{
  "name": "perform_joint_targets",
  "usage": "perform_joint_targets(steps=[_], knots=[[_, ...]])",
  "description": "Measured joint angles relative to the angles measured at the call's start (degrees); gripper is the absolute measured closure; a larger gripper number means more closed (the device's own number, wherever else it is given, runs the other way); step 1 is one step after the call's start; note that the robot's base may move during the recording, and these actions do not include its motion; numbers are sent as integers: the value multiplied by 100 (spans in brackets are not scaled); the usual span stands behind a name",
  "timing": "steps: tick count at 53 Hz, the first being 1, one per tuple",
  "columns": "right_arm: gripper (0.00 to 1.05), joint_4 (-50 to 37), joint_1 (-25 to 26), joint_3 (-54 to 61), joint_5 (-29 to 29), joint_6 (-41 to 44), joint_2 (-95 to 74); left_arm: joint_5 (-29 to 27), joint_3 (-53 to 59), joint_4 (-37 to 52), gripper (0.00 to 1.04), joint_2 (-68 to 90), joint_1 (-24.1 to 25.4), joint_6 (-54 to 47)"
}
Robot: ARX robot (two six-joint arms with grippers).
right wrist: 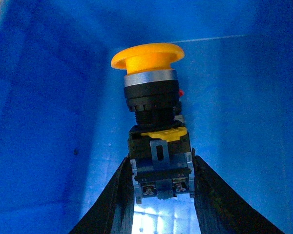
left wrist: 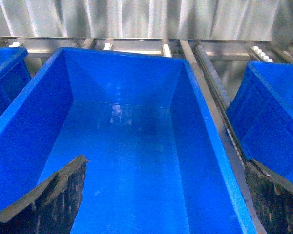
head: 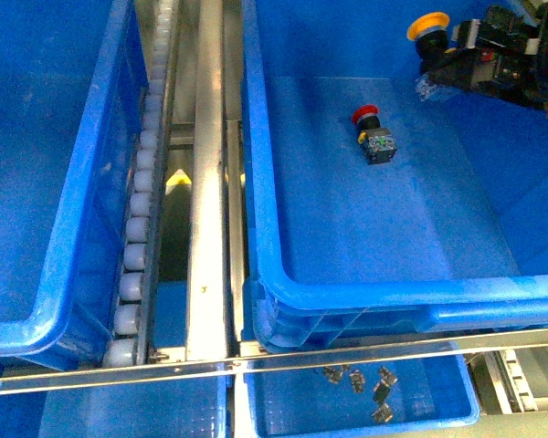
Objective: Pick red and yellow buttons and place in box
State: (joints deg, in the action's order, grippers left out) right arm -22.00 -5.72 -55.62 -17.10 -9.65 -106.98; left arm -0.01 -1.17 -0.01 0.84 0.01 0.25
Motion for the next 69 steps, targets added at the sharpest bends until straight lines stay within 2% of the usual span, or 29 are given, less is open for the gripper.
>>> perform_joint_targets(steps=[16, 27, 39, 40, 46, 59, 69], knots=[[78, 201, 13, -1169, 264, -726, -918, 2, 0, 0, 8, 0, 0, 0], [78, 592, -33, -2011, 693, -772, -1947, 0, 0, 0, 8, 0, 0, 0], [79, 896, -236, -2562, 885, -741, -2474, 2, 0, 0, 8, 0, 0, 0], [77, 981, -264, -2608, 894, -693, -2487, 2, 0, 0, 8, 0, 0, 0], [51, 1005, -391, -2675, 990, -584, -2544, 0, 0, 0, 8, 0, 0, 0], [6, 968, -448, -2461, 1047, -400, -2124, 2, 0, 0, 8, 0, 0, 0], [7, 837, -439, -1600, 1021, -302, -1202, 0, 0, 0, 8, 0, 0, 0]])
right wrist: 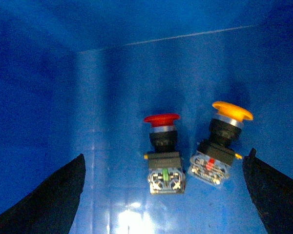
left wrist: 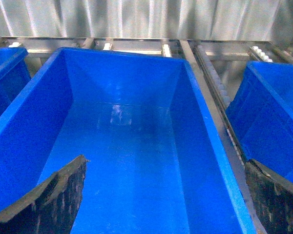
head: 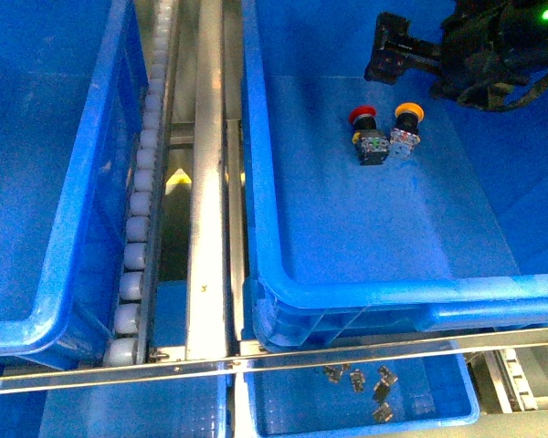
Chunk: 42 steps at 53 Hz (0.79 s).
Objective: Pick red and yellow buttons and place in box
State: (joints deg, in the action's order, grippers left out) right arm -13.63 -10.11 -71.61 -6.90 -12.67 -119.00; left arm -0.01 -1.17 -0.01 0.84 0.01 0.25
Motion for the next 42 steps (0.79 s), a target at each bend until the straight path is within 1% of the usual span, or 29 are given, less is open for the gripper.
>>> perform_joint_targets(steps=[11, 17, 23, 27, 29, 34, 37, 40, 42], knots=[[7, -579, 37, 1419, -157, 20, 1034, 2, 0, 0, 8, 0, 0, 0], [7, -903, 87, 2358, -190, -57, 1965, 0, 0, 0, 8, 0, 0, 0], [7, -903, 116, 3174, -188, -138, 3014, 0, 0, 0, 8, 0, 0, 0], [7, -756, 111, 3816, -164, -313, 3921, 2, 0, 0, 8, 0, 0, 0], [7, -649, 96, 4044, -109, -358, 4260, 2, 0, 0, 8, 0, 0, 0], [7, -87, 9, 4739, 332, -466, 5473, 2, 0, 0, 8, 0, 0, 0], [7, 125, -15, 4970, 437, -544, 5989, 0, 0, 0, 8, 0, 0, 0], [7, 142, -20, 5001, 457, -573, 6177, 2, 0, 0, 8, 0, 0, 0], [9, -142, -63, 5071, 713, -466, 6168, 2, 0, 0, 8, 0, 0, 0]])
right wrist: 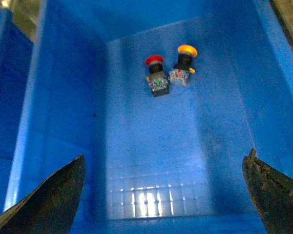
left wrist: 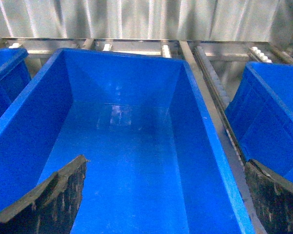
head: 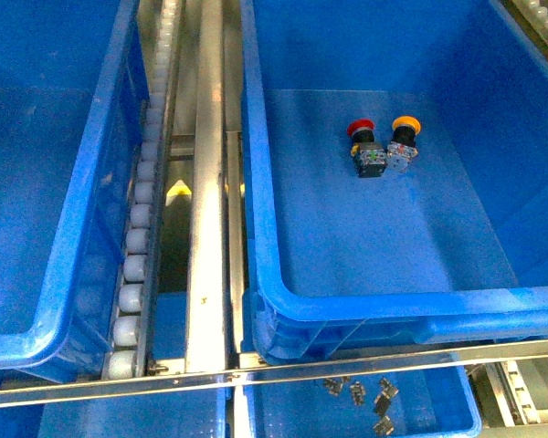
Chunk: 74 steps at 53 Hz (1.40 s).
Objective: Pick red and yellow buttons and place in box
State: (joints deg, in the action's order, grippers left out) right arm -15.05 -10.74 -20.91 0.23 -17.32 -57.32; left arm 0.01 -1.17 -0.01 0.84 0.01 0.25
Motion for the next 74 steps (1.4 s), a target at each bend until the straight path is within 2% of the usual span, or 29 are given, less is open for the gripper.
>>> perform_joint_targets(steps=[3, 4, 7, 11, 27, 30, 35, 53, 74], knots=[[21, -1620, -33, 514, 813, 581, -42, 0, 0, 0, 8, 0, 0, 0], [26, -2159, -9, 748, 925, 892, -39, 0, 0, 0, 8, 0, 0, 0], [38, -2804, 74, 1075, 920, 1257, 101, -4, 0, 0, 8, 0, 0, 0], [54, -2863, 210, 1244, 807, 1499, 492, -2, 0, 0, 8, 0, 0, 0], [102, -2306, 542, 1676, 463, 1679, 1434, 0, 0, 0, 8, 0, 0, 0], [102, -2142, 824, 1725, 70, 1703, 1659, -2, 0, 0, 8, 0, 0, 0], [102, -2192, 1054, 1956, 15, 1698, 1912, -2, 0, 0, 8, 0, 0, 0], [102, -750, 1056, 1971, -22, 1703, 3475, -2, 0, 0, 8, 0, 0, 0], [102, 48, 1056, 1971, -24, 1703, 4284, -2, 0, 0, 8, 0, 0, 0]])
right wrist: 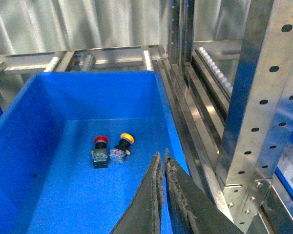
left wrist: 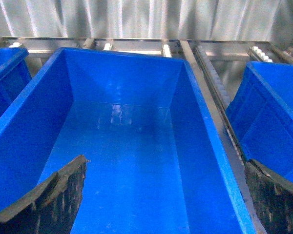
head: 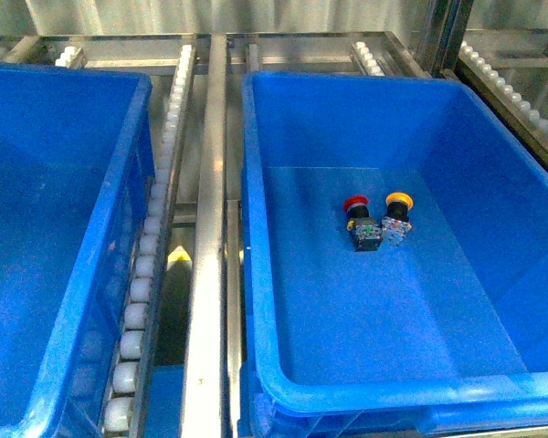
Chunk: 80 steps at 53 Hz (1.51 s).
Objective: Pick red and yellow buttons and place in box
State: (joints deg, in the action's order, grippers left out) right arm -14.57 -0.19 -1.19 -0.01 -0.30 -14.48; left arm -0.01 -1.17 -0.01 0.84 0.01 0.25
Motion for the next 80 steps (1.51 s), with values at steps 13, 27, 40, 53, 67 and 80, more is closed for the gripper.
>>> perform_joint_targets(steps=[13, 27, 40, 53, 67, 80], knots=[[102, 372, 0, 0, 0, 0, 369, 0, 0, 0, 8, 0, 0, 0], [102, 1432, 0, -2, 7, 0, 1427, 0, 0, 0, 8, 0, 0, 0], [71, 1443, 0, -2, 0, 11, 1421, 2, 0, 0, 8, 0, 0, 0], [31, 1443, 0, -2, 2, 11, 1421, 0, 0, 0, 8, 0, 0, 0], [7, 1449, 0, -2, 33, 9, 1423, 17, 0, 0, 8, 0, 0, 0], [7, 1449, 0, -2, 20, 9, 1427, 4, 0, 0, 8, 0, 0, 0]])
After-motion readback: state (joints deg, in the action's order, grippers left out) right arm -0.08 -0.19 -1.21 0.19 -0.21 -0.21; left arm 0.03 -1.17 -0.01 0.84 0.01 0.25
